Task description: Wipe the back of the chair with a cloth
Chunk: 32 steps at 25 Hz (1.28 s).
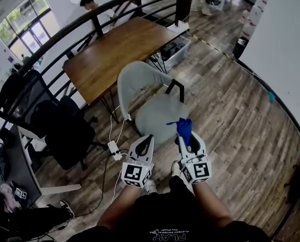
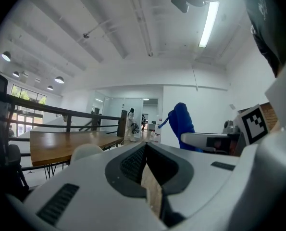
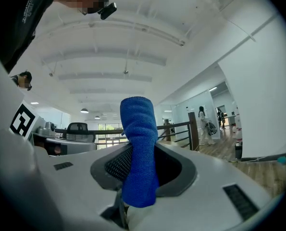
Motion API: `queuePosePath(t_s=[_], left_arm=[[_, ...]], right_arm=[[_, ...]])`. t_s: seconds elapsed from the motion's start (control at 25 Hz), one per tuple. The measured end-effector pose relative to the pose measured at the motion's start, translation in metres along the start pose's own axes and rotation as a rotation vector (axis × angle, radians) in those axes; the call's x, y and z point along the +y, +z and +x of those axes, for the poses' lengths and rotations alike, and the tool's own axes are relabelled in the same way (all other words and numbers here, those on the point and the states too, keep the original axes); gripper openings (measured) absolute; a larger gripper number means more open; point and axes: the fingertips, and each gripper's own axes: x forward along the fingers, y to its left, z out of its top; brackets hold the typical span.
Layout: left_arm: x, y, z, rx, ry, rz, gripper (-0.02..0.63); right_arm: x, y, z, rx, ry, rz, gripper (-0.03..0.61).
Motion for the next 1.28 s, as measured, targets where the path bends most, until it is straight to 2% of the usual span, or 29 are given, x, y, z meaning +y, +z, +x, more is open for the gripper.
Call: queuePosePath(t_s=[0.12, 0.56, 0.92, 1.28], left_arm=[[0.001, 0.002, 0.024, 0.010, 0.022, 0.004, 0.002], [-0.003, 0.011, 0.103, 0.007, 0.128, -0.009, 0.002], [0.010, 0.007, 0.126, 0.039, 0.171, -0.014, 0.003], [0.054, 0.005, 0.155, 0.024, 0.207, -0.045, 0.003]], right_arm=[[-0.019, 0.005, 0.023, -0.030, 0.041, 0.006, 0.123], [-0.082, 0.015, 0.070, -0.015, 0.189, 0.003, 0.123], [-0.093, 0.012, 0.100, -0.021, 0.260, 0.058, 0.124], [-0.087, 0.012, 0.154, -0.007, 0.299, 0.028, 0.123]])
